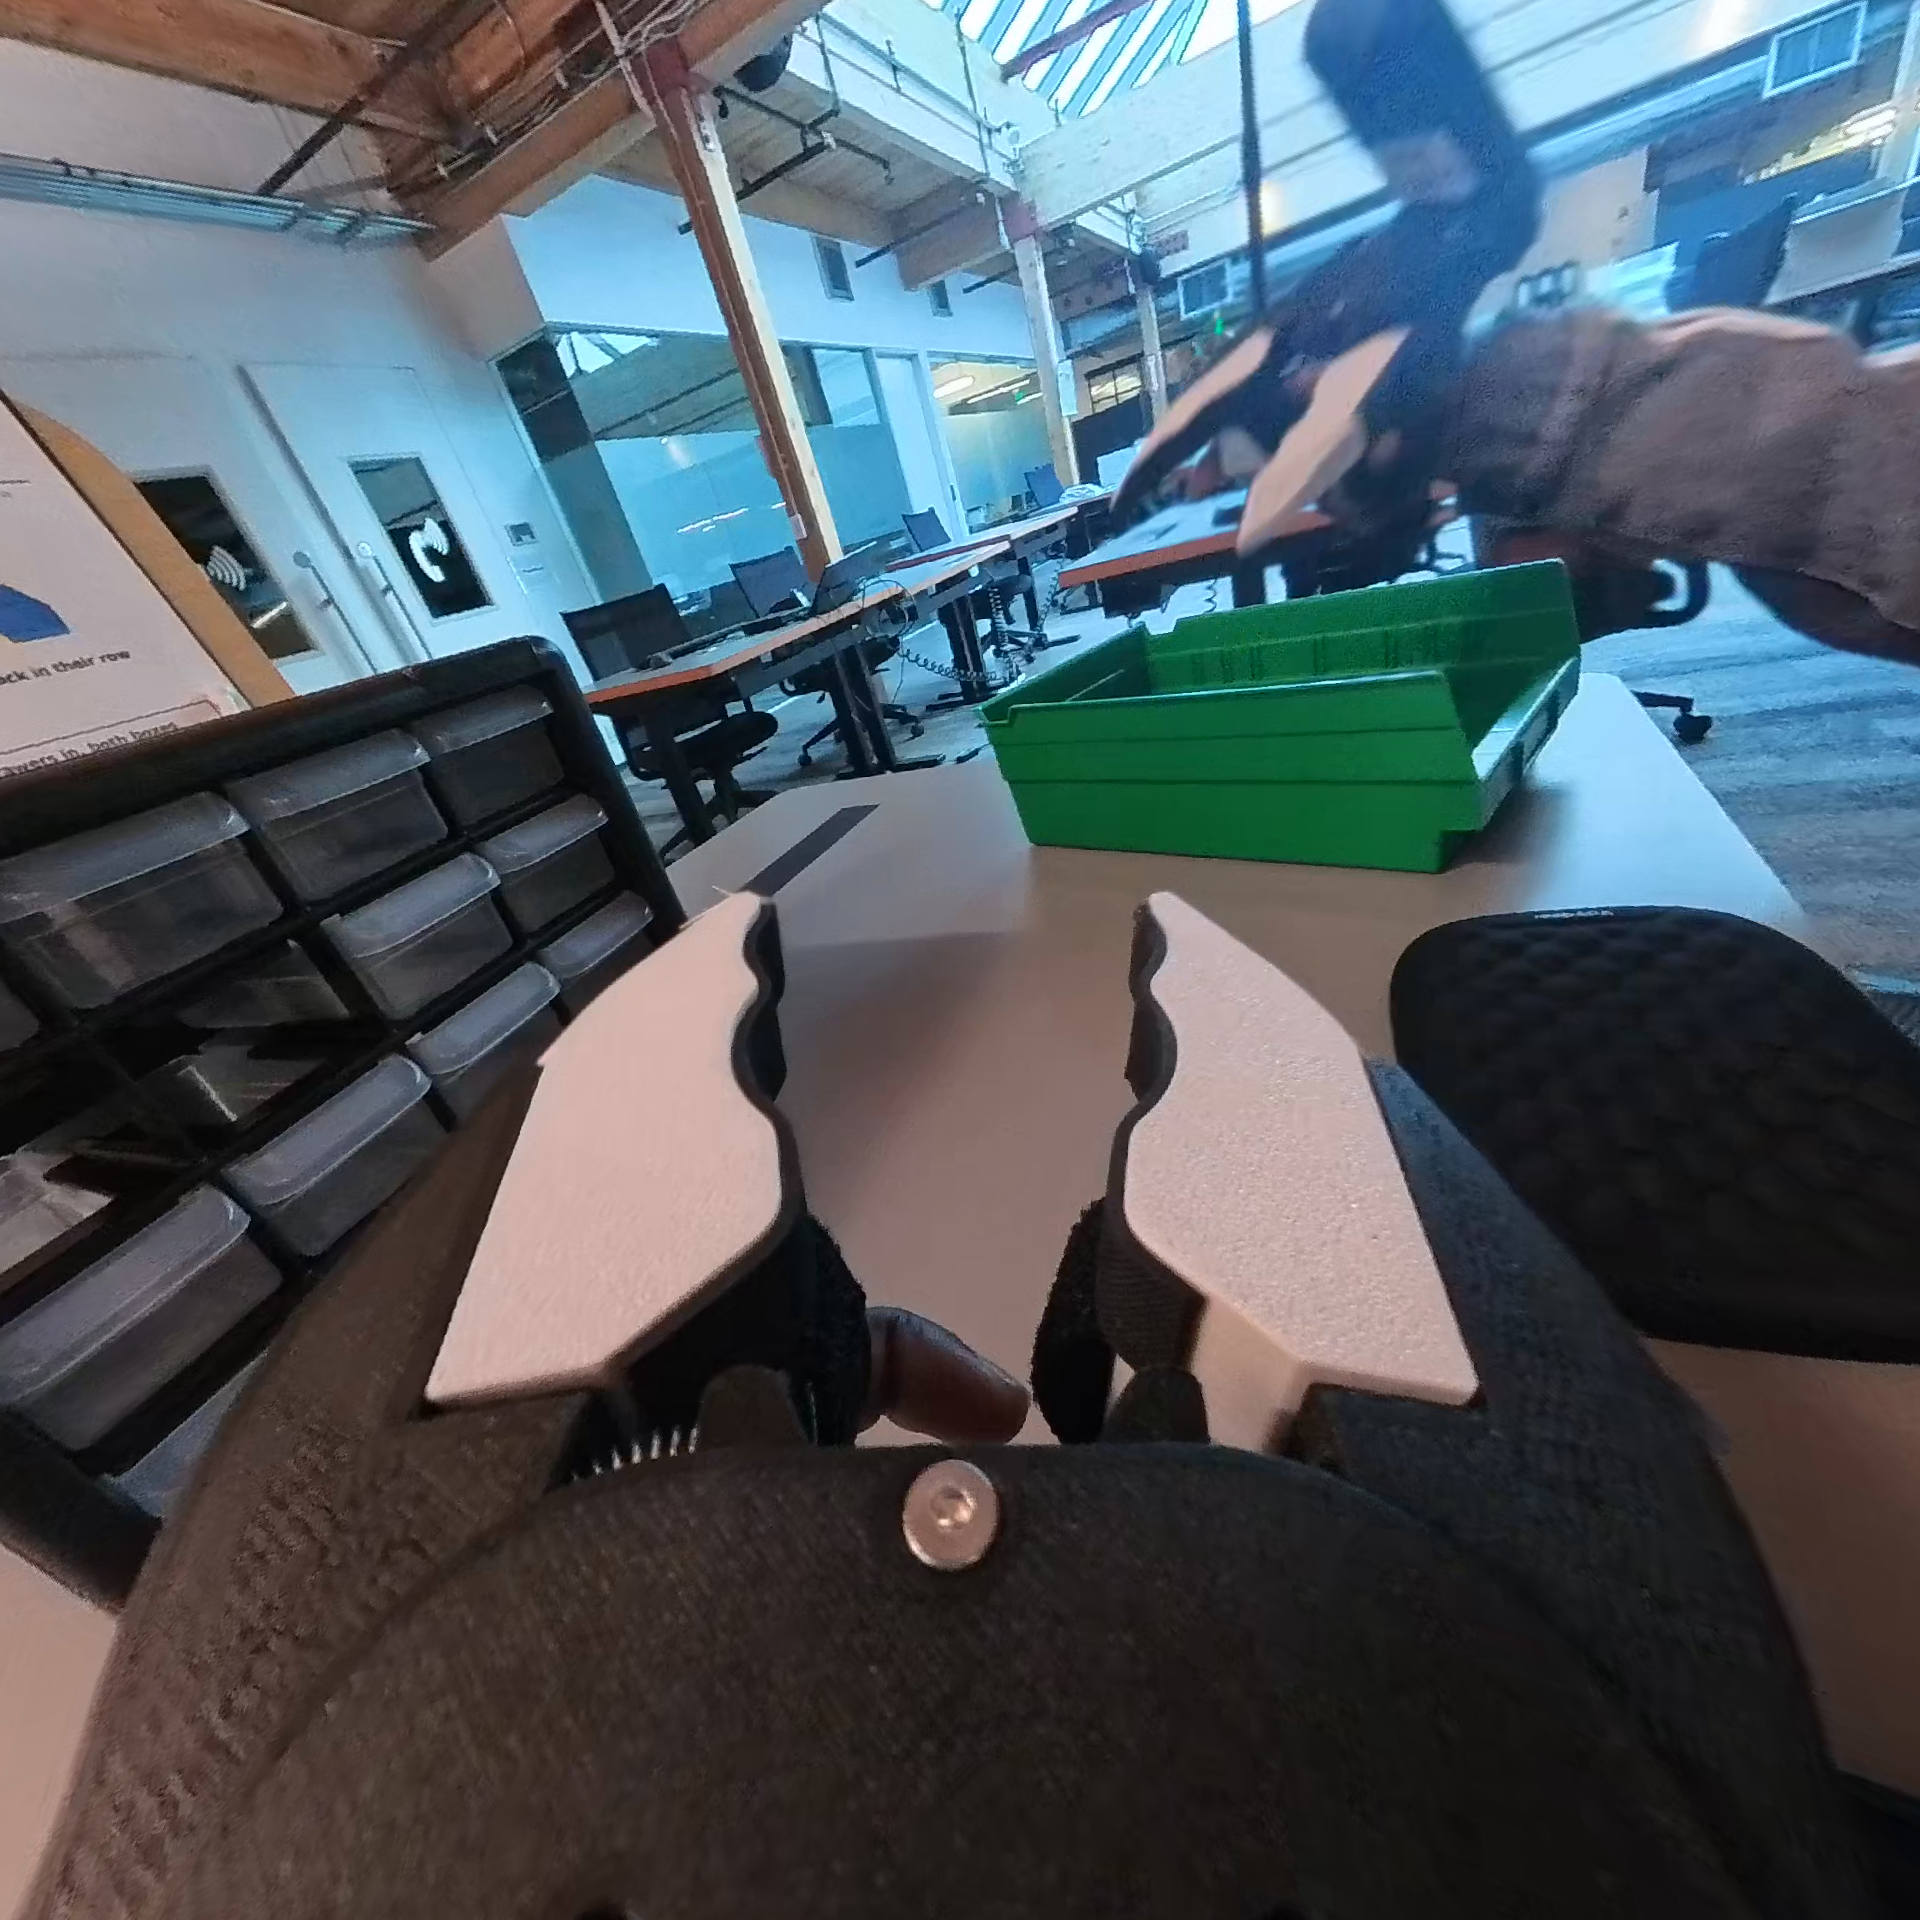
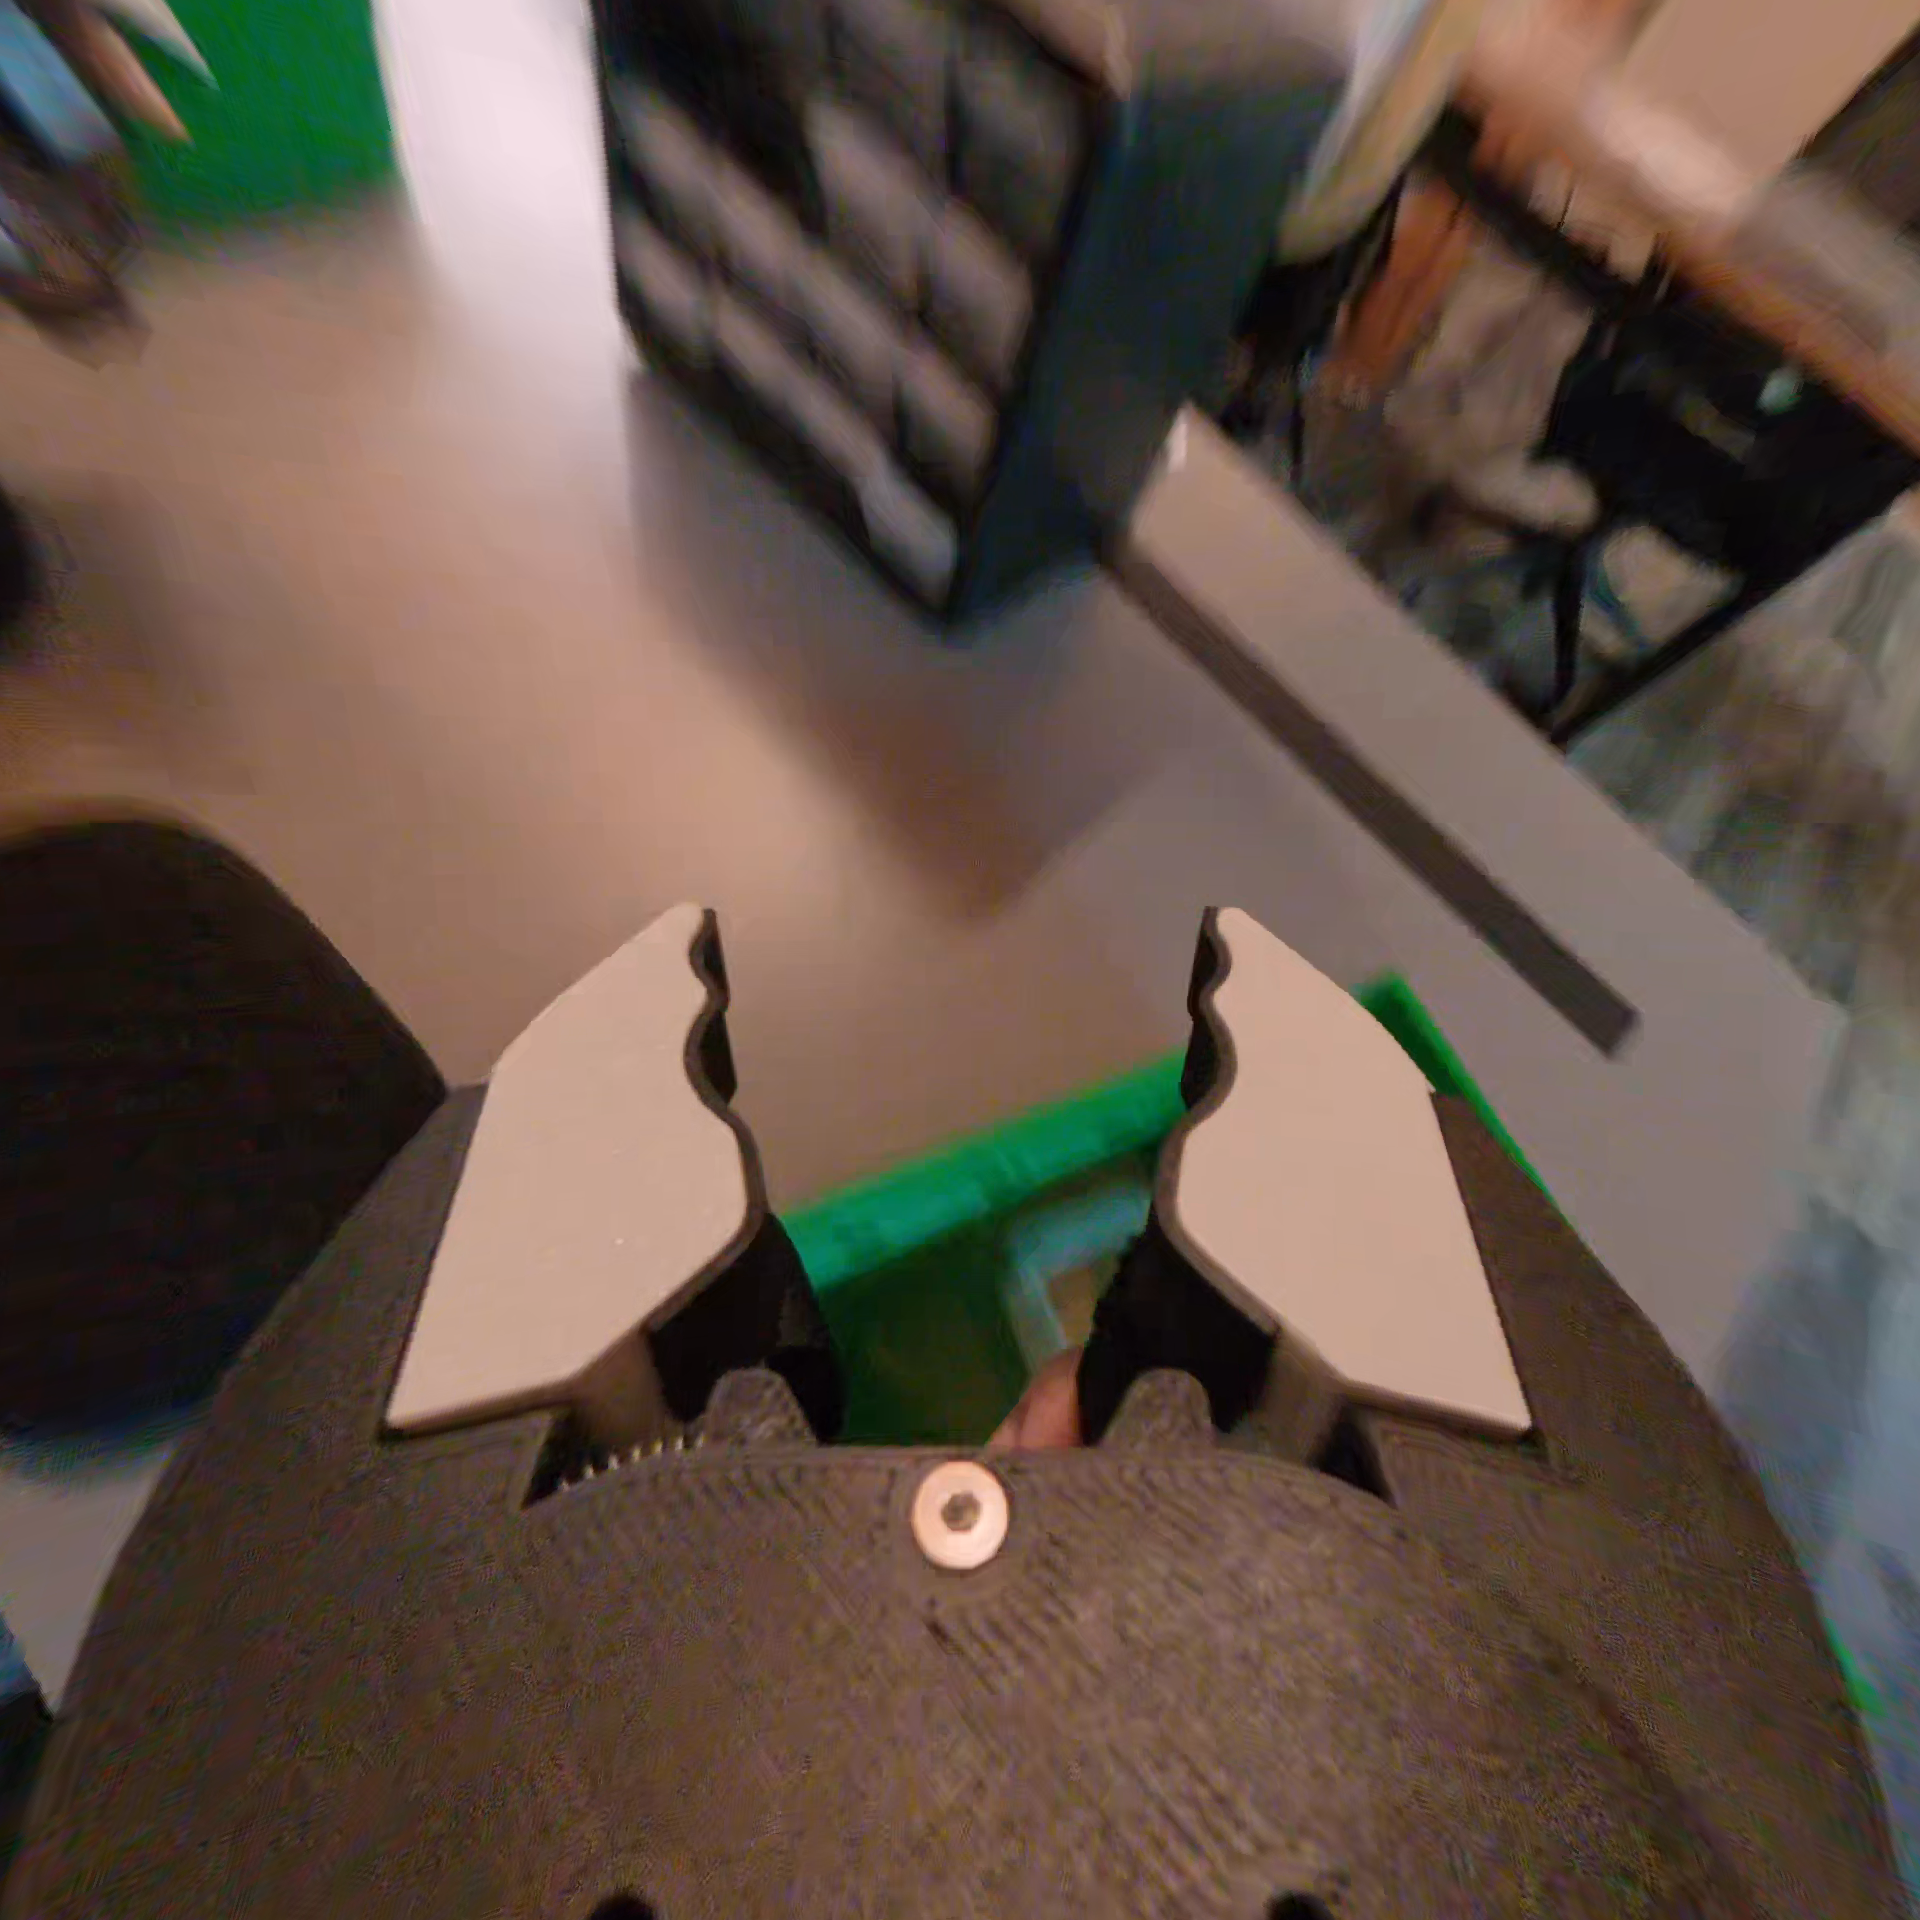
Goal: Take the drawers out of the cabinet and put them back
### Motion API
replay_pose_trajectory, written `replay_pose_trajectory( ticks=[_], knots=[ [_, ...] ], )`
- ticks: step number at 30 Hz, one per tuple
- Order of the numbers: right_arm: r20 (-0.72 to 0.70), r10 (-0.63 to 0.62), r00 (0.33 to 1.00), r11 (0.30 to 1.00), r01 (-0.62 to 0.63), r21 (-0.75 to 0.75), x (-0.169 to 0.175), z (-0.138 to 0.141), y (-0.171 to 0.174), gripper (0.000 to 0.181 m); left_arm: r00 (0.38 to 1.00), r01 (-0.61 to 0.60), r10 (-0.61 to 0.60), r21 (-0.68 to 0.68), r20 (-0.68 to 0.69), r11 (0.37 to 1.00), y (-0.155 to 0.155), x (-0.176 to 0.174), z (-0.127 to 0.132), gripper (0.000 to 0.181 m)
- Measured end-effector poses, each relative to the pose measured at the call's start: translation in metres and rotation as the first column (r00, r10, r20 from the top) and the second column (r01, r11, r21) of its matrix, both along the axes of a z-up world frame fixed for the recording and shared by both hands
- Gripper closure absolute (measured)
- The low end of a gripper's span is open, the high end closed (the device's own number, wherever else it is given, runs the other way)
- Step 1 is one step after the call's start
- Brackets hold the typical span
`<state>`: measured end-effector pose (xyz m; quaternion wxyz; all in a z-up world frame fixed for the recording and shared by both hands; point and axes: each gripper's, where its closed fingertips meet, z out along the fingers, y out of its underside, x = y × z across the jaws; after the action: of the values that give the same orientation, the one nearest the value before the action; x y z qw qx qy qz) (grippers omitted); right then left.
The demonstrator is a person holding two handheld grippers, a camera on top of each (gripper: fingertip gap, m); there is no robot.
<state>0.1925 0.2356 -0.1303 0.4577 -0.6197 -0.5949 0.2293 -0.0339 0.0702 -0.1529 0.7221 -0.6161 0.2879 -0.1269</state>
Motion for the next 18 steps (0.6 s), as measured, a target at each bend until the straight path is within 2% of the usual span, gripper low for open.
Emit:
replay_pose_trajectory(
  ticks=[1,3,5,6,8,10,13,15,18],
  knots=[
    [-0.097,0.004,0.995,1.000,-0.005,-0.007,-0.016,0.018,-0.018,0.097,1.000,-0.013,0.013,-0.006,-0.001,1.000,0.001,-0.001,-0.001,0.117],
    [-0.266,0.028,0.964,0.998,-0.040,-0.039,-0.045,0.043,-0.054,0.099,0.999,-0.040,0.040,-0.019,0.000,0.999,0.004,-0.005,-0.003,0.117],
    [-0.422,0.041,0.905,0.992,-0.089,-0.093,-0.075,0.052,-0.083,0.107,0.997,-0.078,0.078,-0.048,0.005,0.996,0.009,-0.010,-0.007,0.117],
    [-0.490,0.052,0.870,0.983,-0.130,-0.126,-0.090,0.048,-0.097,0.110,0.995,-0.096,0.096,-0.060,0.009,0.994,0.011,-0.013,-0.009,0.117],
    [-0.532,0.046,0.845,0.963,-0.179,-0.200,-0.119,0.019,-0.112,0.110,0.990,-0.142,0.144,-0.079,0.012,0.987,0.016,-0.020,-0.013,0.117],
    [-0.532,0.008,0.847,0.955,-0.163,-0.246,-0.142,-0.018,-0.111,0.107,0.985,-0.173,0.173,-0.087,-0.005,0.981,0.019,-0.024,-0.018,0.118],
    [-0.572,-0.093,0.815,0.947,-0.105,-0.304,-0.157,-0.053,-0.101,0.116,0.970,-0.243,0.238,-0.096,-0.056,0.965,0.025,-0.034,-0.027,0.119],
    [-0.536,-0.073,0.841,0.955,-0.097,-0.281,-0.153,-0.051,-0.101,0.111,0.957,-0.284,0.275,-0.102,-0.091,0.953,0.029,-0.039,-0.032,0.120],
    [-0.578,-0.123,0.807,0.985,0.030,-0.168,-0.138,-0.049,-0.084,0.128,0.938,-0.344,0.335,-0.101,-0.095,0.934,0.033,-0.046,-0.033,0.123]
  ],
)
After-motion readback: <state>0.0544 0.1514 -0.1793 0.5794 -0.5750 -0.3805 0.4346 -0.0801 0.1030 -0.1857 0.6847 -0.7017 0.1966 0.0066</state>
